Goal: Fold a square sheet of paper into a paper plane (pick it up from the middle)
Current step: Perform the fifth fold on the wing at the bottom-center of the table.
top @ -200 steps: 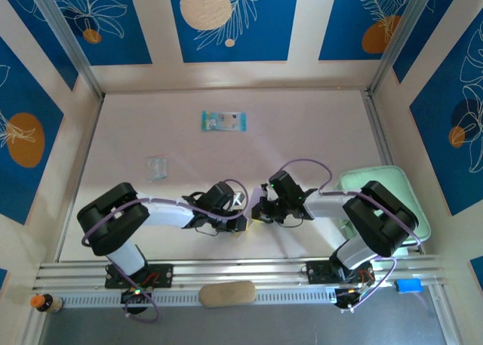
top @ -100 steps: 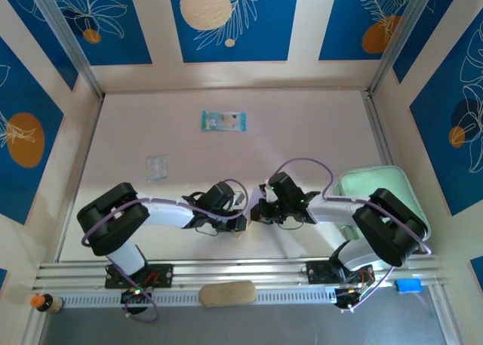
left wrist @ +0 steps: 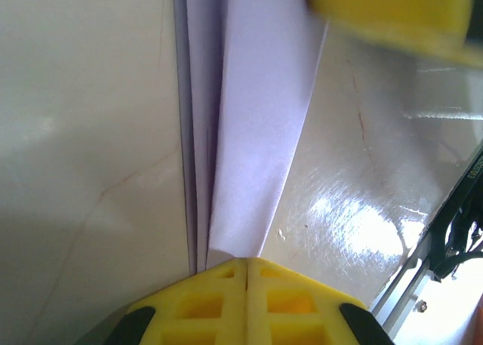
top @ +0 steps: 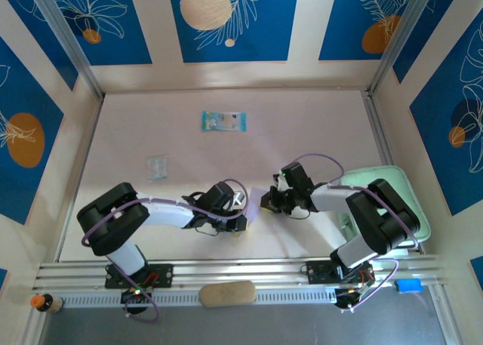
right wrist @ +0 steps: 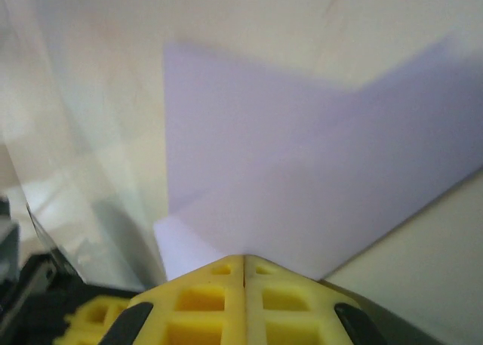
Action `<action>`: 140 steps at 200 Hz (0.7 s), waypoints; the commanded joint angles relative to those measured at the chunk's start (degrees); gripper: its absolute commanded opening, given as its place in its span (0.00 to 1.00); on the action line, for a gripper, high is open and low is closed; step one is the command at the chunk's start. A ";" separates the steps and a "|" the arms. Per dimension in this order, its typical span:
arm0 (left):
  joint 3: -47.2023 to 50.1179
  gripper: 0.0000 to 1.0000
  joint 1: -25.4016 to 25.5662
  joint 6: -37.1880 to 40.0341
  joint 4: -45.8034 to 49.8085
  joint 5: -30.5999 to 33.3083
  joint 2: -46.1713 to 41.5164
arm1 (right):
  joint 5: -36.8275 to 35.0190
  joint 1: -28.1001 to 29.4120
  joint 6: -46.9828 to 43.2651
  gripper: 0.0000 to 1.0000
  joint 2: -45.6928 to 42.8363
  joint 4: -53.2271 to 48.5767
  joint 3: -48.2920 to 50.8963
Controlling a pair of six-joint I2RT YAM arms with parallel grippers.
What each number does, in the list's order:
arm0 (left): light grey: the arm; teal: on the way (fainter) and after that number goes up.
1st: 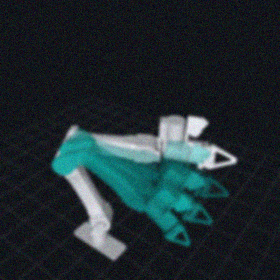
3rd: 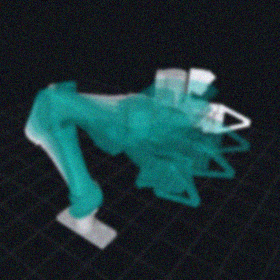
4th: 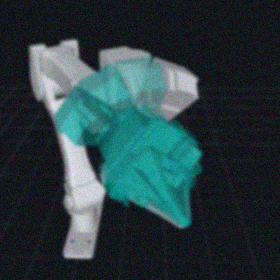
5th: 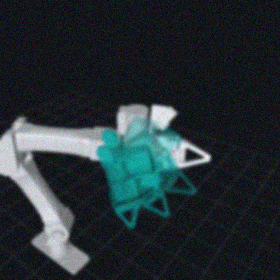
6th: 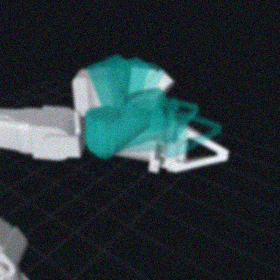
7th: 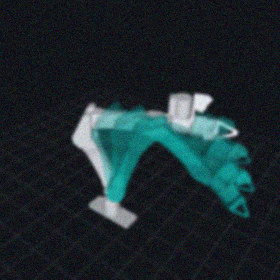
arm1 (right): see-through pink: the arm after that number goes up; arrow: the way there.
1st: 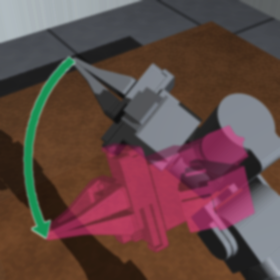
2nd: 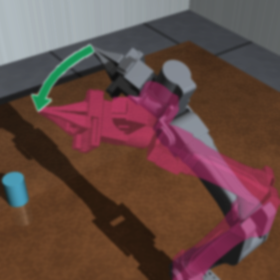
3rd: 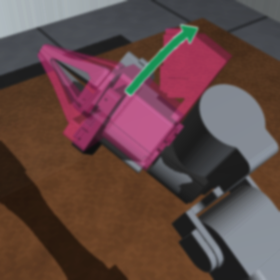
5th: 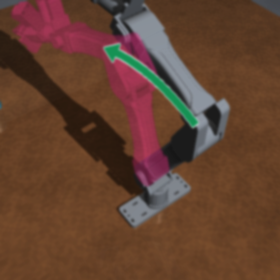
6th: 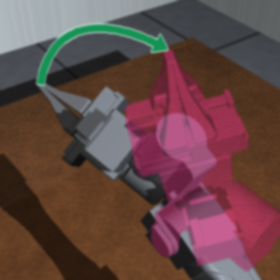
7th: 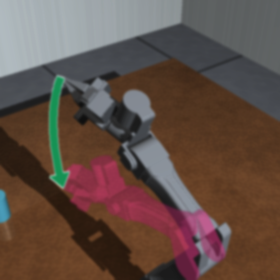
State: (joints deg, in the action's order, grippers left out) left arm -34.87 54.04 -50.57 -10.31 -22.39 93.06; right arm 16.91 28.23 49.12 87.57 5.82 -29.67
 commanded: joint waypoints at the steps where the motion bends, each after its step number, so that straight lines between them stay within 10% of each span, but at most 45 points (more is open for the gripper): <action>1: 2.06 0.00 0.19 0.13 6.86 2.42 1.59 | -0.50 -3.26 -2.75 0.01 1.68 -2.77 -2.01; 140: 2.01 0.00 0.19 0.13 6.97 2.62 1.04 | 2.49 -10.34 -3.20 0.02 -11.43 -4.00 0.67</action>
State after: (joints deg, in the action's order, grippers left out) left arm -34.87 54.04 -50.57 -10.31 -22.37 93.06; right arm 18.39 16.58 46.28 80.49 3.33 -30.63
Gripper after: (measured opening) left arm 0.041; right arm 0.042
